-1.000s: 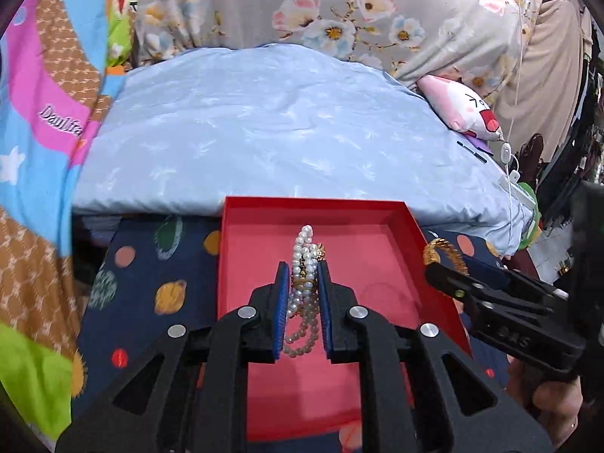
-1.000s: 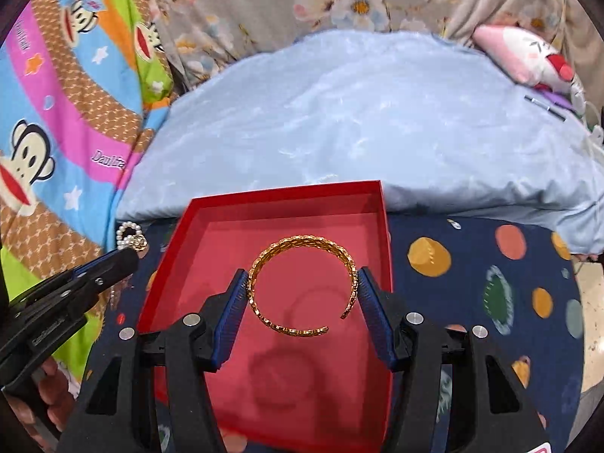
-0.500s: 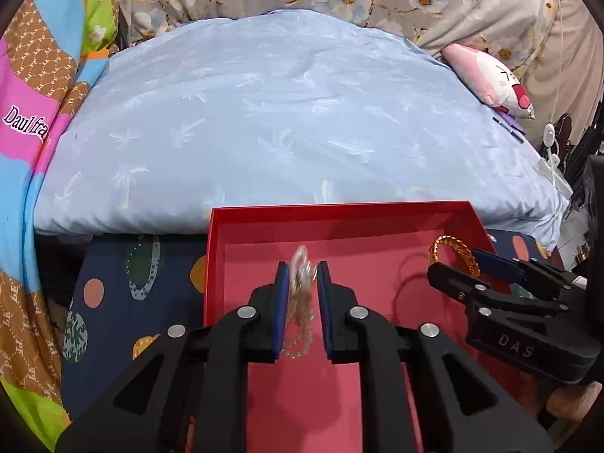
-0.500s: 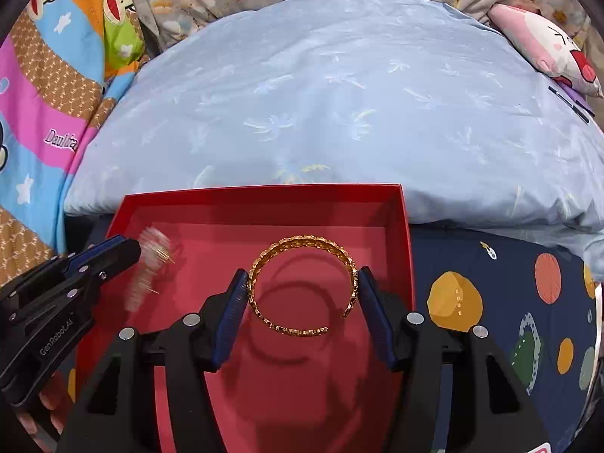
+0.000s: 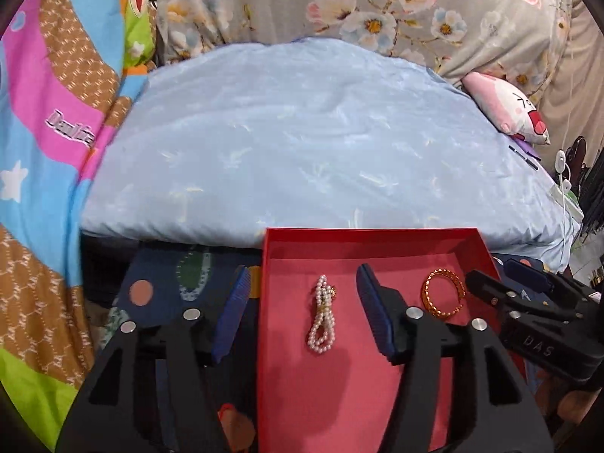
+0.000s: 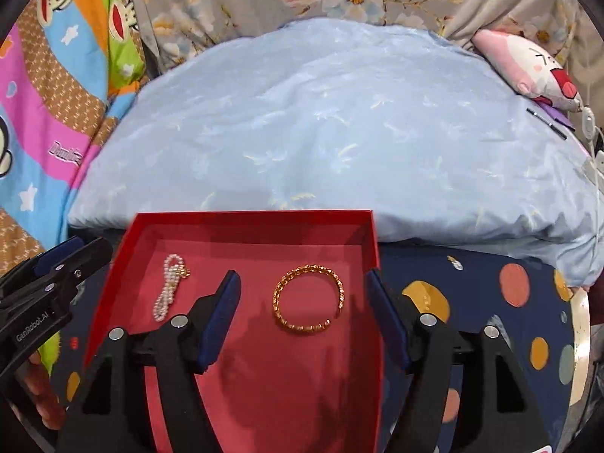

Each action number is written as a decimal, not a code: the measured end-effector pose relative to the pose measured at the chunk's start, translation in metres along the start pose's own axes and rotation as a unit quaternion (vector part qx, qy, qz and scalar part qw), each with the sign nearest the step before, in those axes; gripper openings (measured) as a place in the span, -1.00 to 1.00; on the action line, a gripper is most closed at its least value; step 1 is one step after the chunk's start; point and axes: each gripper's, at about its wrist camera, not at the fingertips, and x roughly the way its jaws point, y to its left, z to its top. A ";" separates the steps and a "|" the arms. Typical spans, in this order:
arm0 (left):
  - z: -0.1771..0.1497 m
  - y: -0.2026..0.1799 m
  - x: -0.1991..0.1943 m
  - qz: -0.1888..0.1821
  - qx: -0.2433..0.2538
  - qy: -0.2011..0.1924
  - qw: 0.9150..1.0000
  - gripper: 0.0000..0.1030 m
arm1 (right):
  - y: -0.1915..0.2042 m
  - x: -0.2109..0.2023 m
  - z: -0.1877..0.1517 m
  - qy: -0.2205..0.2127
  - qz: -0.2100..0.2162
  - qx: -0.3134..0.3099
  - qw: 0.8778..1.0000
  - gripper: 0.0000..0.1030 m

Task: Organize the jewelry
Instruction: 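Withdraw both tools from the red tray back toward the remaining jewelry, then grasp the silver watch with the right tool while the left tool grasps the gold brooch, then carry the brooch and watch into the red tray and open both tools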

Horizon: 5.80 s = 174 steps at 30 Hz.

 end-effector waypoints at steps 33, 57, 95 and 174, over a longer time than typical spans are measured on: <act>-0.278 0.008 -0.183 0.049 0.000 0.070 0.996 0.29 | 0.008 -0.204 -0.323 0.031 -0.009 0.071 0.997 0.40; -0.303 0.021 -0.190 0.061 -0.011 0.078 0.995 0.29 | 0.038 -0.187 -0.355 0.036 -0.013 0.041 0.998 -0.21; -0.260 0.007 -0.126 -0.063 0.084 0.055 0.993 0.22 | 0.027 -0.187 -0.354 0.037 0.005 0.058 0.998 -0.55; -0.064 -0.059 0.009 0.070 0.171 0.050 0.981 -0.61 | -0.004 -0.012 -0.039 0.019 0.068 0.013 0.997 -0.91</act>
